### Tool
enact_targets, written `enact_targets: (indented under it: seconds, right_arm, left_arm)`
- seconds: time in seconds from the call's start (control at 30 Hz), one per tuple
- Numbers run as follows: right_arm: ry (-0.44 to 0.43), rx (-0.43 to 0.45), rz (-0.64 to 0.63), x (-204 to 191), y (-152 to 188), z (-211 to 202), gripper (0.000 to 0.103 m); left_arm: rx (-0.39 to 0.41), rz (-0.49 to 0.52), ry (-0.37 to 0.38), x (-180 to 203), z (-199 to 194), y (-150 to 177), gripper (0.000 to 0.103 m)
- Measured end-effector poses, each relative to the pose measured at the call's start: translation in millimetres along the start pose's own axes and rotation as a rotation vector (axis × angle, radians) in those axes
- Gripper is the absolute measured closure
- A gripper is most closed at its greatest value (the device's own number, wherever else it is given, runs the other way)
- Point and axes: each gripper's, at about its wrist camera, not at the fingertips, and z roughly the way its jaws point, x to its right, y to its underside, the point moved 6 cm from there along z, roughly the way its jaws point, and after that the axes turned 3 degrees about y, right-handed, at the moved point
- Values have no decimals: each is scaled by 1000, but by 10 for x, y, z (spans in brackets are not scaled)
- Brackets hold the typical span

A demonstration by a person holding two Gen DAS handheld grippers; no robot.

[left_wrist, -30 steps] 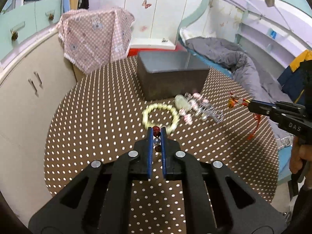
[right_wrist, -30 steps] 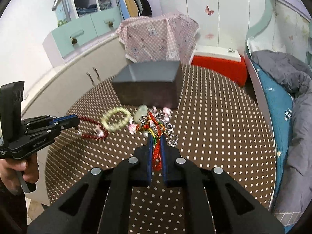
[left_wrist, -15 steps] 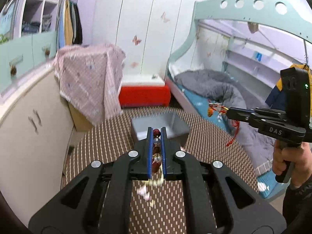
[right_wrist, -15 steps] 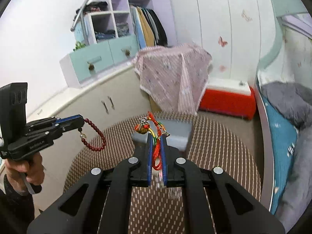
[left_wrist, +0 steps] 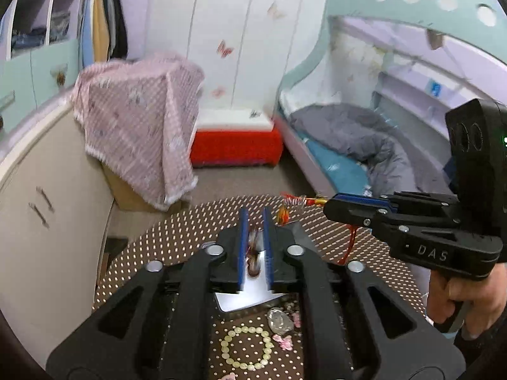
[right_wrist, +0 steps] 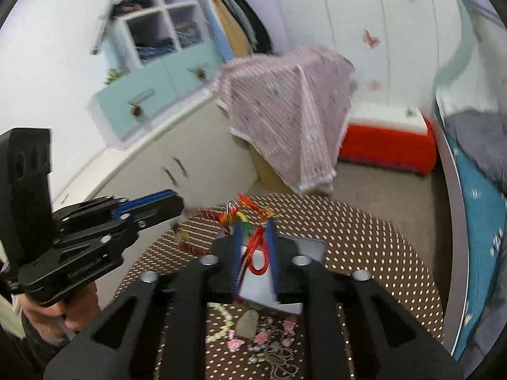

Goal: Organize jewelry
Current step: 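Lift both bracelets into the grey box and open both tools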

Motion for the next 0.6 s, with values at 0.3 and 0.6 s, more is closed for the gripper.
enact_targets:
  seconds: [0.3,0.6]
  right_arm:
    - [102,64,120,339,8,-162,8]
    - [233,127,87,132,192,-662,8]
  left_arm:
    - [95,-37,-134,-255,-303,101,6]
    - [174,-80,-88,-347,-689,235,6]
